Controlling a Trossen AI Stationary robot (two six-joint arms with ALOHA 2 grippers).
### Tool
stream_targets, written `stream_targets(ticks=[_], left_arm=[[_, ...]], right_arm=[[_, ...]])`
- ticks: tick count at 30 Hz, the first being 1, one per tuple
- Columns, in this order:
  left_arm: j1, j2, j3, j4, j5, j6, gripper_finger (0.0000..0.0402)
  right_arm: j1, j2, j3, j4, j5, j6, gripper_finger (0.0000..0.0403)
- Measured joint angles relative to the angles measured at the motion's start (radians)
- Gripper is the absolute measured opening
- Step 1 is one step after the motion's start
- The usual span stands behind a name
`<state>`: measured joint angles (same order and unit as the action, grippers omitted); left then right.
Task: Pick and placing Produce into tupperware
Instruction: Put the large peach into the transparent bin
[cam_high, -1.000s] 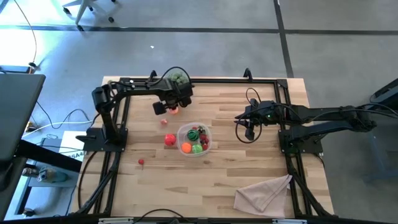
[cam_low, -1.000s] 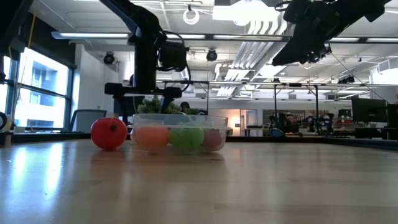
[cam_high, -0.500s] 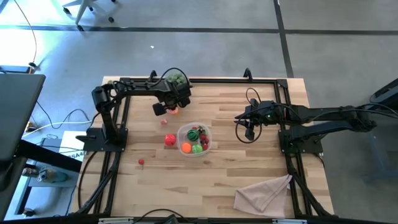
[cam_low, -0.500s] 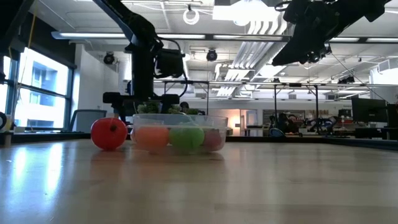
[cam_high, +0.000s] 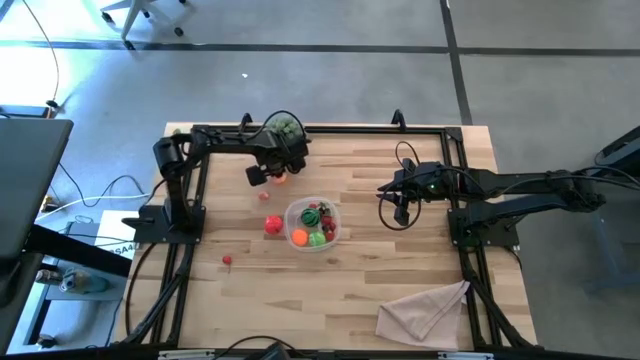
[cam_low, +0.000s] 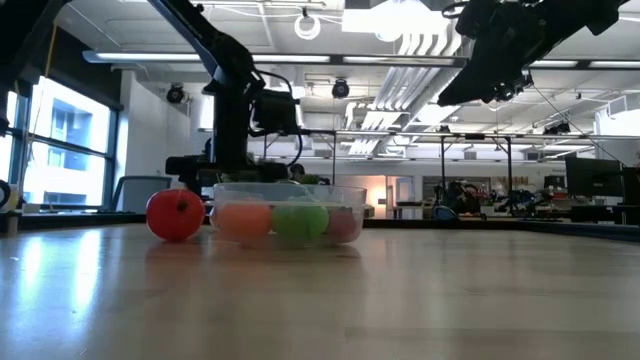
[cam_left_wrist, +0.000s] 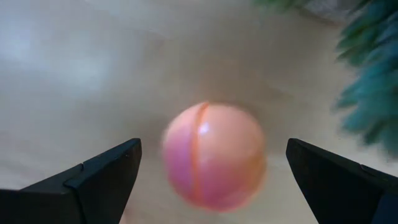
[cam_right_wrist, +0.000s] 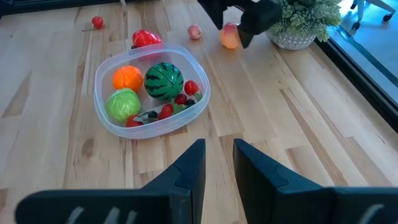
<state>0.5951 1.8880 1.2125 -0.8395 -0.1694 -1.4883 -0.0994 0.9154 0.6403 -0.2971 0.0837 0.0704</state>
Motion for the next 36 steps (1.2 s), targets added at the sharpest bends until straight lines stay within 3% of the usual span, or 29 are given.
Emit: stream_targets(ticks=[36], left_arm=[[0.001, 0.051, 0.002, 0.027, -0.01, 0.05, 0.0388]], right_arm=[[0.0, 0.0, 0.0, -0.009, 0.0, 0.0, 0.0071]])
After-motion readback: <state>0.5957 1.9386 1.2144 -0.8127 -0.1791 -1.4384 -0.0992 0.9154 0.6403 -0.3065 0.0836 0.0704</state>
